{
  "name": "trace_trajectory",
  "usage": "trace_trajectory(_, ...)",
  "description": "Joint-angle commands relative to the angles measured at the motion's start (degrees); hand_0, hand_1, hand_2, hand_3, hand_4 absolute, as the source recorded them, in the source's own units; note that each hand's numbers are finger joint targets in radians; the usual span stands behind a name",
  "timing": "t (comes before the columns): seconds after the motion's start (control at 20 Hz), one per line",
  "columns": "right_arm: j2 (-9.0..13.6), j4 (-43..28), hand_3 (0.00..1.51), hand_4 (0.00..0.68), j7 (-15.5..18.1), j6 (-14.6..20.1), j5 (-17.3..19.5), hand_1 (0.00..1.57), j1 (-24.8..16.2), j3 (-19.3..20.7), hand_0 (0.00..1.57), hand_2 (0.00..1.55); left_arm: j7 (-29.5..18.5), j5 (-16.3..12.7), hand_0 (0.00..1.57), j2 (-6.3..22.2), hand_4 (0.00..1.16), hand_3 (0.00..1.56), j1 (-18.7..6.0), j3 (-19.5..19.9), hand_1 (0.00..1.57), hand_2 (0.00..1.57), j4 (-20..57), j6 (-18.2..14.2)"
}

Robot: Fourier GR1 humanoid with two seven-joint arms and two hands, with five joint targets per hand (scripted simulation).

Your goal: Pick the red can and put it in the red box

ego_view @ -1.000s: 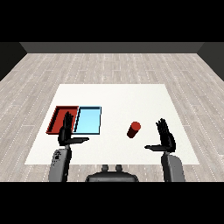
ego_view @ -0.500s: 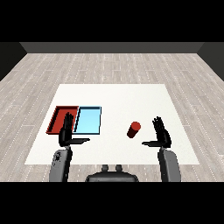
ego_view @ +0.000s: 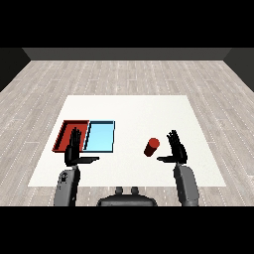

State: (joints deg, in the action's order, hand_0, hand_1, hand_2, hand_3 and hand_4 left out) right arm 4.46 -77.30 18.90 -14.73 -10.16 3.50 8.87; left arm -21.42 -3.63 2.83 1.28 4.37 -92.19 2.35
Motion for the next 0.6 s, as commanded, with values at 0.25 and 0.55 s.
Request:
trace_trajectory(0.25,-1.38,8.88,0.0,0.0,4.54,1.38,0.59,0.0,3.95,-1.02,0.0,0.0,0.93,-3.45,0.0,1.4,0.0,0.0,0.13,1.9,0.0,0.0,-1.0,2.62)
trace_trajectory(0.55,-3.02,6.73,0.0,0.0,2.98,2.33,-1.16,0.0,2.46,-2.68,0.0,0.0,1.7,-1.52,0.0,0.29,0.0,0.0,-1.14,0.39,0.0,0.0,-0.57,0.77)
